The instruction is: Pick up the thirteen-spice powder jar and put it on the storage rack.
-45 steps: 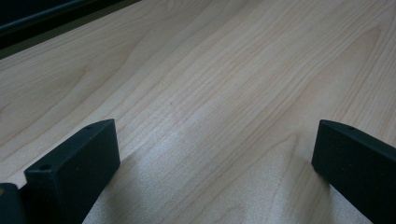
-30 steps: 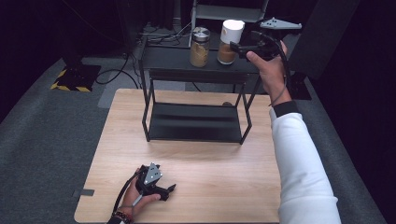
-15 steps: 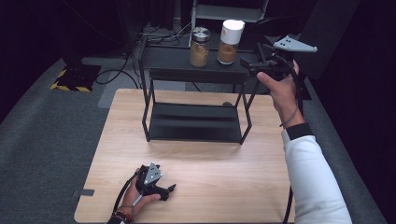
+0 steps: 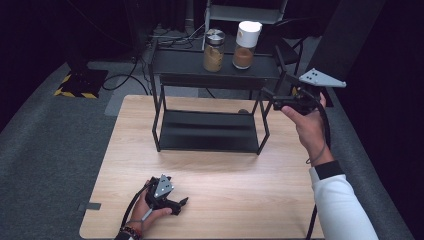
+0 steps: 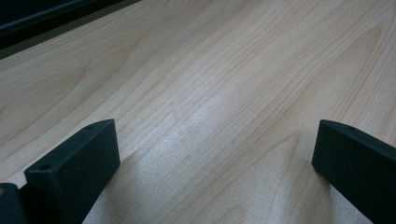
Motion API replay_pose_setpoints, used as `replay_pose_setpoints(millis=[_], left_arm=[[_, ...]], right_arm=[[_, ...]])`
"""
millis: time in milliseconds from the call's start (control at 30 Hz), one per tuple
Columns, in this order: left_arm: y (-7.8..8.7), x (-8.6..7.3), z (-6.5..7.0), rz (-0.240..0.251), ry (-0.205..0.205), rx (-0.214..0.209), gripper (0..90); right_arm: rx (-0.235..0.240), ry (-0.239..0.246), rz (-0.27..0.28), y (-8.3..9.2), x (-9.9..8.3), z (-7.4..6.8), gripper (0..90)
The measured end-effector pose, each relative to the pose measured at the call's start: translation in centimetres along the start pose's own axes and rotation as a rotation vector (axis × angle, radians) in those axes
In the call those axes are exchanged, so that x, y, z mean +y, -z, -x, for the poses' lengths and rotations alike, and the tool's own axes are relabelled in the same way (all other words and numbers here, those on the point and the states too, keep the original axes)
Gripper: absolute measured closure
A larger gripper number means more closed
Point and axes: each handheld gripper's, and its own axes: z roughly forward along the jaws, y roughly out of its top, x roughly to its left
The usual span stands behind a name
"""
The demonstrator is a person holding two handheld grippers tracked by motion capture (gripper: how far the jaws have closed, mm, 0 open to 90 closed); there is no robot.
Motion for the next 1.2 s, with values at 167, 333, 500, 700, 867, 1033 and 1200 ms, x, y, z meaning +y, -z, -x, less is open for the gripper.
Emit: replay_pose_setpoints(millis=[167, 333, 500, 700, 867, 1033, 1200], left_arm=[[0.0, 0.0, 0.0, 0.0, 0.0, 0.0, 0.2], [0.0, 0.0, 0.0, 0.0, 0.0, 0.0, 0.2], [0.0, 0.0, 0.0, 0.0, 0.0, 0.0, 0.1], [0.0, 0.0, 0.0, 0.0, 0.0, 0.0, 0.1], [0.0, 0.0, 0.0, 0.0, 0.0, 0.0, 0.1], [0.0, 0.0, 0.0, 0.0, 0.0, 0.0, 0.1], [0.0, 0.0, 0.0, 0.0, 0.0, 0.0, 0.1]], right_arm=[[-0.01, 0.002, -0.014, 1.0, -2.0, -0.7, 1.4], [-0.011, 0.001, -0.038, 1.7, -3.5, -1.0, 1.4], [-0.009, 0.0, -0.057, 2.2, -5.1, -1.4, 1.4], [-0.015, 0.0, -0.091, 2.9, -7.2, -2.1, 1.4], [-0.019, -0.018, -0.094, 3.4, -8.7, -2.4, 1.4], [-0.019, -0.008, -0.096, 3.7, -9.7, -3.0, 1.4], [-0.013, 0.0, -0.113, 3.7, -10.7, -3.5, 1.4]])
